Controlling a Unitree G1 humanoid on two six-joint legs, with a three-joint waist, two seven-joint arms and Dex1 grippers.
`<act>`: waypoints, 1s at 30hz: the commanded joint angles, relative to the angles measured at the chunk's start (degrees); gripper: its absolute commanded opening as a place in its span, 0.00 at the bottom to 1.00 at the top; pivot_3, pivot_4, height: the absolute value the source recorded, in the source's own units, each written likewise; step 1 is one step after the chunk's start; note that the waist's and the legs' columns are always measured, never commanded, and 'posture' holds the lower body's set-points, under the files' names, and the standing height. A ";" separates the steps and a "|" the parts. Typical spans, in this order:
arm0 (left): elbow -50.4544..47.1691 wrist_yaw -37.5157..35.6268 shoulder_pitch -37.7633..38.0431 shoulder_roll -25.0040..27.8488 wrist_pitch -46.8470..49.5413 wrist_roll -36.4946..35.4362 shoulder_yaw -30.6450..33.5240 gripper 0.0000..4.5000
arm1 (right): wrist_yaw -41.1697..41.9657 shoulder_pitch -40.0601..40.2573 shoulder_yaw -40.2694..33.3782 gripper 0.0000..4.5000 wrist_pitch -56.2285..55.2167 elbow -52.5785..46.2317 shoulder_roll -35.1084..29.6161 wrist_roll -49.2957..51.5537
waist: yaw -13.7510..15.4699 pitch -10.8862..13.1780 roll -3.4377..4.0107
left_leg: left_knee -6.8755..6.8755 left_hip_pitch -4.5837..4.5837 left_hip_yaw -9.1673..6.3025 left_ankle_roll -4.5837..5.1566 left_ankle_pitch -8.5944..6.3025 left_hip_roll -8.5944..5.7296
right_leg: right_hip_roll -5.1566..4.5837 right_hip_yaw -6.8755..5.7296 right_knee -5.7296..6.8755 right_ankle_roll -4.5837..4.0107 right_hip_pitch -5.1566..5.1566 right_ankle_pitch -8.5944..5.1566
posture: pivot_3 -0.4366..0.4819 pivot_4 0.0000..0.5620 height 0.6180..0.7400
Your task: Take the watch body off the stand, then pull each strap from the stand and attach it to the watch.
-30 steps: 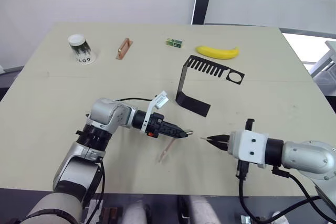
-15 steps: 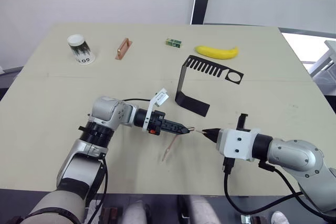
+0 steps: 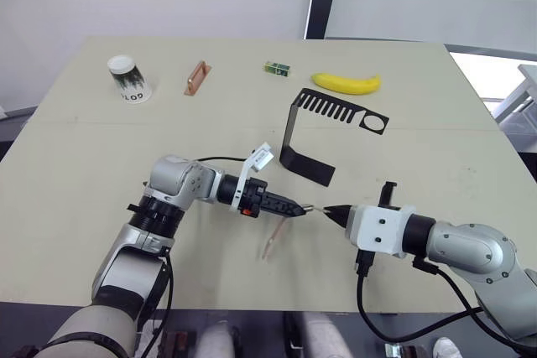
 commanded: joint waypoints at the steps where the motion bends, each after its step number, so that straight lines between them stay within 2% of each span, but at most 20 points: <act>1: -0.85 -0.15 -0.94 -0.19 -0.28 -1.61 1.16 0.35 | 0.27 -0.59 -0.49 0.00 -0.44 -0.51 0.57 -0.47 | -0.01 0.00 0.00 | 0.00 0.00 0.00 0.00 0.00 0.00 | 0.00 0.00 0.00 0.00 0.00 0.00 | 0.48 0.27 1.00; 30: -1.66 0.32 -0.44 -0.34 0.33 -2.86 1.25 0.35 | 0.59 -1.32 -0.57 0.00 0.74 -1.22 1.91 -0.61 | -0.01 0.00 0.00 | 0.00 0.01 0.00 0.00 0.00 -0.01 | 0.00 0.00 0.02 0.00 0.00 0.00 | 0.48 0.27 1.00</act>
